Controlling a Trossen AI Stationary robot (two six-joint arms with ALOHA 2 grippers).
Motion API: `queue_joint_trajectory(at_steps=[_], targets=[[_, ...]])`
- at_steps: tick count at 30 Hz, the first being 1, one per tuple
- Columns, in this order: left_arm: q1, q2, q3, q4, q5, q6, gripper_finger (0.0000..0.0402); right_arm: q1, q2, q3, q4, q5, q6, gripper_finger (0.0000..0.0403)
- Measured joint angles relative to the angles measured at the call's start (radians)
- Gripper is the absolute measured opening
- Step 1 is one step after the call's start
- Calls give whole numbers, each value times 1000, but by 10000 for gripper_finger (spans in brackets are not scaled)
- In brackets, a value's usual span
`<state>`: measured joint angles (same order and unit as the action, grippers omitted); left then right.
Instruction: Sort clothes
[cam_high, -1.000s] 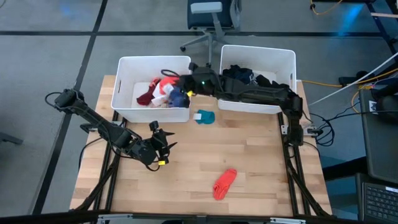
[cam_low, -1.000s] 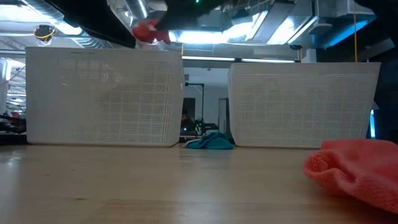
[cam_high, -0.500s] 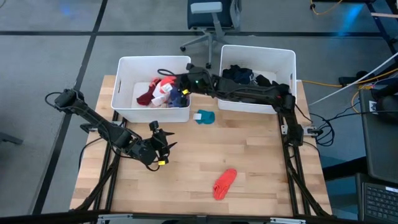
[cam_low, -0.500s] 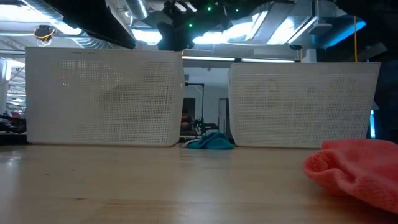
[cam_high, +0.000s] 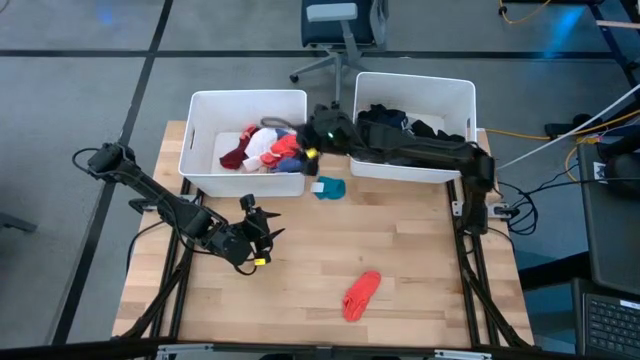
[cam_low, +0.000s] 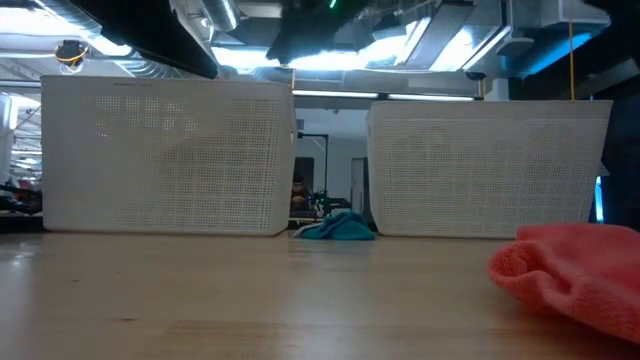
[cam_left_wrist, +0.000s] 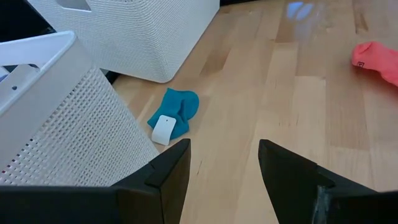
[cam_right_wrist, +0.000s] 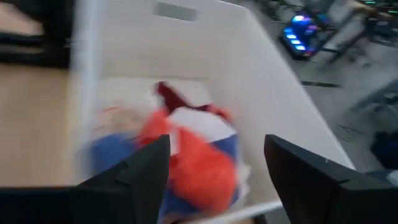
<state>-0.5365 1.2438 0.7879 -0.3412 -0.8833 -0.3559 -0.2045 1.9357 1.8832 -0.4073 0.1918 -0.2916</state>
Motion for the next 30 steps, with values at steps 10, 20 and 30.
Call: queue_joint_trajectory(at_steps=[10, 20, 30], targets=[[0, 0, 0, 1, 0, -3, 180, 248, -182, 1, -484, -2, 103, 255], [1, 0, 0, 1, 0, -5, 180, 545, -170, -129, -684, -57, 338, 254], [1, 0, 0, 1, 0, -11, 180, 723, -170, -537, -436, -64, 598, 254]])
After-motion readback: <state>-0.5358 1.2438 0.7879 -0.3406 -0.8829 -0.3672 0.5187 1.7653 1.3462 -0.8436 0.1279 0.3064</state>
